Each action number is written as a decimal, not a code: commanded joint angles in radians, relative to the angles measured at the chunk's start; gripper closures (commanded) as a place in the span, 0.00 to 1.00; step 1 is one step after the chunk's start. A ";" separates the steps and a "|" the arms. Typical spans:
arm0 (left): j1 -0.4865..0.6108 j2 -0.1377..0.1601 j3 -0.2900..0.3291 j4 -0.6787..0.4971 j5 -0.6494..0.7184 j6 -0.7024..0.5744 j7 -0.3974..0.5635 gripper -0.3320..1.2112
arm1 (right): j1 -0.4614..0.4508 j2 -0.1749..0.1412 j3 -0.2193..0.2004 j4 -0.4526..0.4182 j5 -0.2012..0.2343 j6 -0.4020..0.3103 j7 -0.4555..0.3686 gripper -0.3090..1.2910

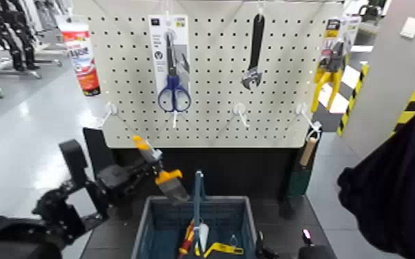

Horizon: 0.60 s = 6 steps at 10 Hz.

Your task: Put the yellow paint brush into the crate.

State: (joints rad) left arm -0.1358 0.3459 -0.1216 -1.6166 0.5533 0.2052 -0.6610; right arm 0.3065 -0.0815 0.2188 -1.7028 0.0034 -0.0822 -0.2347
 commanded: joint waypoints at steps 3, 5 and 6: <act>0.001 -0.019 -0.084 0.127 0.010 0.005 -0.003 0.98 | 0.002 0.000 -0.004 0.005 -0.006 -0.016 0.000 0.28; -0.005 -0.022 -0.121 0.188 0.007 0.011 -0.006 0.98 | 0.002 0.000 -0.003 0.008 -0.010 -0.022 0.000 0.28; -0.013 -0.022 -0.145 0.221 0.005 0.017 -0.011 0.98 | 0.000 -0.001 -0.003 0.011 -0.013 -0.025 -0.002 0.28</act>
State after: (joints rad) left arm -0.1441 0.3238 -0.2513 -1.4157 0.5591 0.2198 -0.6709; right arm 0.3073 -0.0821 0.2163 -1.6936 -0.0079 -0.1053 -0.2355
